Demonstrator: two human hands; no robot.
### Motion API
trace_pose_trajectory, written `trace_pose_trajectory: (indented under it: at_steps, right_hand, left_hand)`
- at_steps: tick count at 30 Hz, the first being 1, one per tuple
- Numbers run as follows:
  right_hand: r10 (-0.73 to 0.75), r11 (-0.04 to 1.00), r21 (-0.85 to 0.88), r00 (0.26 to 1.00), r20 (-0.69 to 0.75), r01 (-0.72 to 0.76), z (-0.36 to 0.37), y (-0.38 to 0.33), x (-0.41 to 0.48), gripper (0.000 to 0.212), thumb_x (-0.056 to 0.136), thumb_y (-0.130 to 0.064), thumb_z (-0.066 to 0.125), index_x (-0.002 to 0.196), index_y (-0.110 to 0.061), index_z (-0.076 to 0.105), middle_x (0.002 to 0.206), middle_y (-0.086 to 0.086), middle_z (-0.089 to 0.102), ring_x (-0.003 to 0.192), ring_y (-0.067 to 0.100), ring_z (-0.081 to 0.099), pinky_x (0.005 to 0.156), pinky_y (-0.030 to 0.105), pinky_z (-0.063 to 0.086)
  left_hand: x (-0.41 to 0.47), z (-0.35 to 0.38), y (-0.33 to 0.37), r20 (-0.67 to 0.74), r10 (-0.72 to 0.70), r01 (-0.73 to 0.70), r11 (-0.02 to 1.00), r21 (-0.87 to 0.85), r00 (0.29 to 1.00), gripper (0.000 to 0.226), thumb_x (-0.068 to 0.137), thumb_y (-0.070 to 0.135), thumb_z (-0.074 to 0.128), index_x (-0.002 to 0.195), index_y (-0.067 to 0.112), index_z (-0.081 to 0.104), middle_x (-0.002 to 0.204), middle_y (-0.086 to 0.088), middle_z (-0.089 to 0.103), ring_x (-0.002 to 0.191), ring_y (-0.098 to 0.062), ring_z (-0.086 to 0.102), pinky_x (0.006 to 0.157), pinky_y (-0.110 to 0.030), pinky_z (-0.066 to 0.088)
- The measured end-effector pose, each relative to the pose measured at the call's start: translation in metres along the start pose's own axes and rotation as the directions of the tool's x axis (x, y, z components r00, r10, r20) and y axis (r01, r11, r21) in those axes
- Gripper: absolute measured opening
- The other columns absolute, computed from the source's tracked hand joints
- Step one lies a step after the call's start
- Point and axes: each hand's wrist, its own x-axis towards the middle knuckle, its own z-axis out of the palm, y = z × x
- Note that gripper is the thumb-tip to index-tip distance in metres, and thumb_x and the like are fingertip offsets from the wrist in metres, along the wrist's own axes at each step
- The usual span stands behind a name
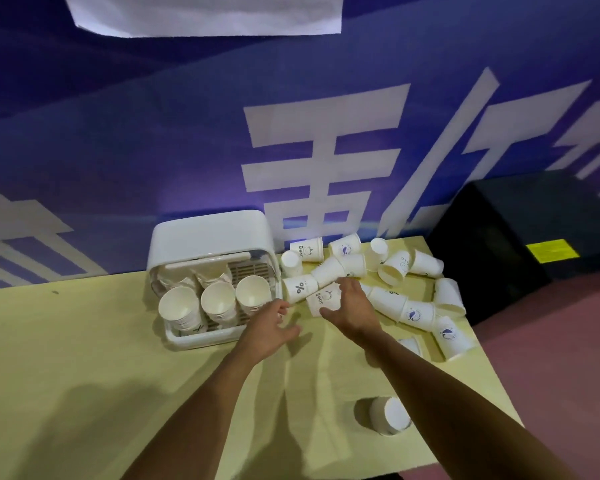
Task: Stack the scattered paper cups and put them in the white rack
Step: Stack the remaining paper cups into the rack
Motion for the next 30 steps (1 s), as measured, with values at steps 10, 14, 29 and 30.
trace_pose_trajectory:
  at_steps: [10,14,29,30]
  right_hand:
    - [0.080,0.995,-0.046,0.994,-0.076,-0.083,-0.032,0.062,0.000,0.069,0.078,-0.037,0.080,0.134,-0.011,0.049,0.121,0.008,0.054,0.107,0.026,0.054,0.090,0.037,0.049]
    - [0.095,0.994,-0.053,0.994,-0.045,-0.097,-0.034,0.077,0.011,0.066,0.078,-0.036,0.079,0.131,-0.011,0.049,0.122,0.008,0.053,0.111,0.027,0.053,0.092,0.039,0.047]
    - [-0.076,0.895,-0.437,0.996,0.049,0.090,-0.004,0.112,0.060,0.064,0.081,-0.051,0.069,0.128,-0.013,0.049,0.124,0.007,0.056,0.122,0.028,0.050,0.119,0.047,0.022]
    - [-0.069,0.877,-0.473,0.996,0.057,0.088,-0.002,0.115,0.061,0.065,0.081,-0.053,0.069,0.128,-0.014,0.048,0.125,0.006,0.056,0.124,0.027,0.049,0.122,0.051,0.015]
  left_hand:
    - [0.041,0.053,0.051,0.108,0.024,-0.036,0.993,0.112,0.994,0.070,0.077,0.048,0.078,0.135,0.020,0.050,0.135,0.002,0.054,0.120,-0.014,0.052,0.097,-0.029,0.044]
    - [0.055,0.069,0.059,0.120,-0.005,-0.013,0.989,0.148,0.993,0.075,0.077,0.048,0.078,0.138,0.016,0.048,0.138,-0.001,0.052,0.124,-0.018,0.050,0.098,-0.028,0.041]
    - [0.099,0.096,0.058,0.031,-0.054,0.036,0.906,0.422,0.998,0.072,0.078,0.041,0.072,0.141,0.020,0.043,0.136,-0.002,0.051,0.129,-0.023,0.044,0.105,-0.039,0.036]
    - [0.100,0.097,0.057,0.034,-0.060,0.039,0.898,0.438,0.998,0.071,0.078,0.040,0.072,0.140,0.021,0.043,0.136,-0.002,0.050,0.129,-0.023,0.043,0.105,-0.040,0.036]
